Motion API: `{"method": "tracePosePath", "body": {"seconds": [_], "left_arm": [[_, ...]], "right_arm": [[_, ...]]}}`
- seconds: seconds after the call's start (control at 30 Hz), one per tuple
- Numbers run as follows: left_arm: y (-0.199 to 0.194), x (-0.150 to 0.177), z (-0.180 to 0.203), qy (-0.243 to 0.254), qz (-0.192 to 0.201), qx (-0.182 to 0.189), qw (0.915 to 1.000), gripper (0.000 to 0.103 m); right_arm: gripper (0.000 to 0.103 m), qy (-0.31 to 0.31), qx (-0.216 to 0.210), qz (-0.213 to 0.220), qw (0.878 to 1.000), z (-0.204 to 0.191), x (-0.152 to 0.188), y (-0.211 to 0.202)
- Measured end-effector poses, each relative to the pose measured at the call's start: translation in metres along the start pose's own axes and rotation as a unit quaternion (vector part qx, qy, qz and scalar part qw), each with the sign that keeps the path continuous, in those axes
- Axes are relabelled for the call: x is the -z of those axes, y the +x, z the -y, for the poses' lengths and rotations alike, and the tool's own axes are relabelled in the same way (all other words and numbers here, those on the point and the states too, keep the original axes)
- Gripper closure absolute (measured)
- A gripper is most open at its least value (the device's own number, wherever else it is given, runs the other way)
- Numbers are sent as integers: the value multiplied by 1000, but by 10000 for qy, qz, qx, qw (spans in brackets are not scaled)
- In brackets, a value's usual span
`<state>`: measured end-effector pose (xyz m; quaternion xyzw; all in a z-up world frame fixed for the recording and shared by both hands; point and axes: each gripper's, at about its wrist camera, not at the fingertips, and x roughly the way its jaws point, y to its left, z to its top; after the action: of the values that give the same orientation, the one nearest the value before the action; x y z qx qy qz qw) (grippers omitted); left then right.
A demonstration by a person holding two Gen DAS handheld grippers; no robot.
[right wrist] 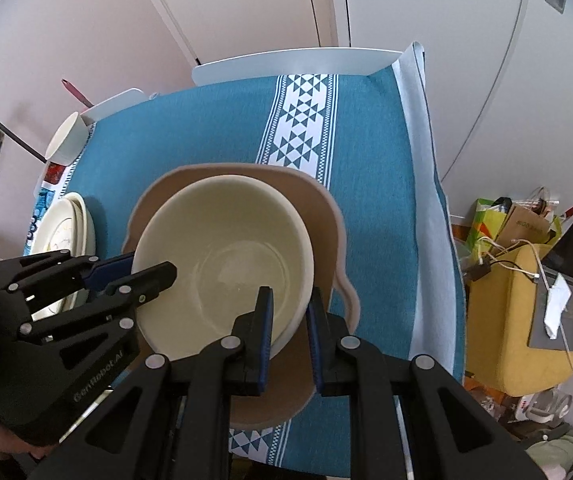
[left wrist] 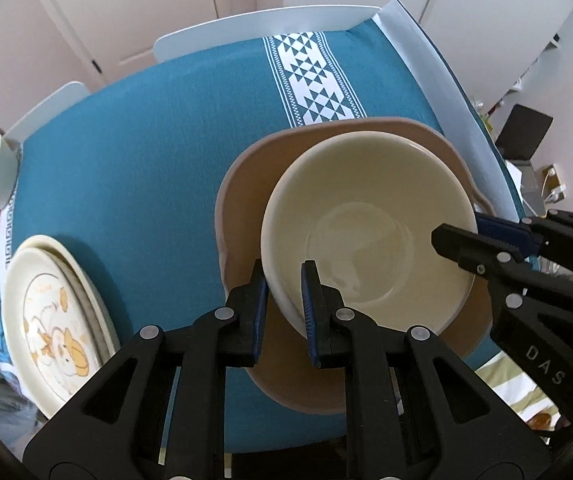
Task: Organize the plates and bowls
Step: 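Open both grippers off the cream bowl and move to the white bowl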
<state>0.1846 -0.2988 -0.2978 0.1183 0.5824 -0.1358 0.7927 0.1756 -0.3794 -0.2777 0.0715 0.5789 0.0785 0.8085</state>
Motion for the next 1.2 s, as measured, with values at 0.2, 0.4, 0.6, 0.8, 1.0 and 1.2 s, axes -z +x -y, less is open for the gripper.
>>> {"method": "tracePosePath", "body": {"seconds": [0.2, 0.4, 0.6, 0.8, 1.0, 1.2], "left_arm": [[-6, 1, -3, -31, 74, 105, 9999, 87], [-19, 2, -5, 2, 175, 209, 9996, 87], [-56, -2, -17, -102, 468, 241, 9986, 87], [-112, -4, -55, -542, 1164, -37, 9917, 80], [-170, 10, -130, -1483, 2036, -671, 9654, 0], [-190, 16, -220, -2296, 2012, -834, 9486, 0]], "right_arm": [[88, 107, -2, 37, 9999, 1, 1, -5], [88, 229, 46, 181, 9996, 3, 4, -22], [88, 271, -54, 565, 9980, 1, -6, -60], [88, -165, -616, 946, 9935, -33, -31, -85], [26, -845, -1164, 1241, 9818, -83, -63, -92], [6, -1415, -1669, 1420, 9654, -143, -112, -82]]}}
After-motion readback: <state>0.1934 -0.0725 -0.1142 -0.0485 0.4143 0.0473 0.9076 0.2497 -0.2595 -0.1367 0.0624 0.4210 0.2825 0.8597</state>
